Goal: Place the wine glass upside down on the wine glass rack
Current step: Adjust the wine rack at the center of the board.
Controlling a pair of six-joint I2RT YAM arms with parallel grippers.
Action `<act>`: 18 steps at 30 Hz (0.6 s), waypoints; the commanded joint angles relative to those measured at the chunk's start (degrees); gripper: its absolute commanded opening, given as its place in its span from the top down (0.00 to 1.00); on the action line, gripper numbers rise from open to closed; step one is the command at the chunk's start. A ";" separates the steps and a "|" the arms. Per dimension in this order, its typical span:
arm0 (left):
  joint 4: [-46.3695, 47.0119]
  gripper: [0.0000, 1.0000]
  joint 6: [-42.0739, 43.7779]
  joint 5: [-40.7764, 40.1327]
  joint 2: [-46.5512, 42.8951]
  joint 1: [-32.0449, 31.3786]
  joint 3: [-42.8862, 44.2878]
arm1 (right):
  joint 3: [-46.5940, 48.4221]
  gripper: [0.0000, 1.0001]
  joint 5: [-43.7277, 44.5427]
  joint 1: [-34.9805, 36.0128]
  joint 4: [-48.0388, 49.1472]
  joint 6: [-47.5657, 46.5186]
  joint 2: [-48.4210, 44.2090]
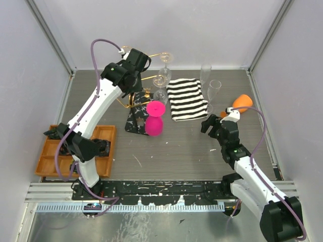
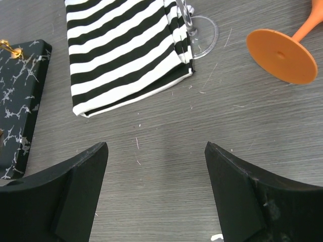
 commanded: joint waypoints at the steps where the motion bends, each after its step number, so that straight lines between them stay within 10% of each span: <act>1: 1.07 1.00 -11.95 -7.41 -0.44 -0.91 4.06 | 0.62 0.17 0.83 -0.07 -0.10 -0.09 -1.41; 11: 3.44 0.98 -20.51 -9.01 0.50 -2.19 3.36 | 2.11 0.16 2.55 -0.07 -4.43 -0.60 -4.12; 18: 4.01 0.64 -19.54 -8.30 0.25 -2.19 3.81 | 3.97 0.14 4.77 0.02 -7.66 -1.60 -6.58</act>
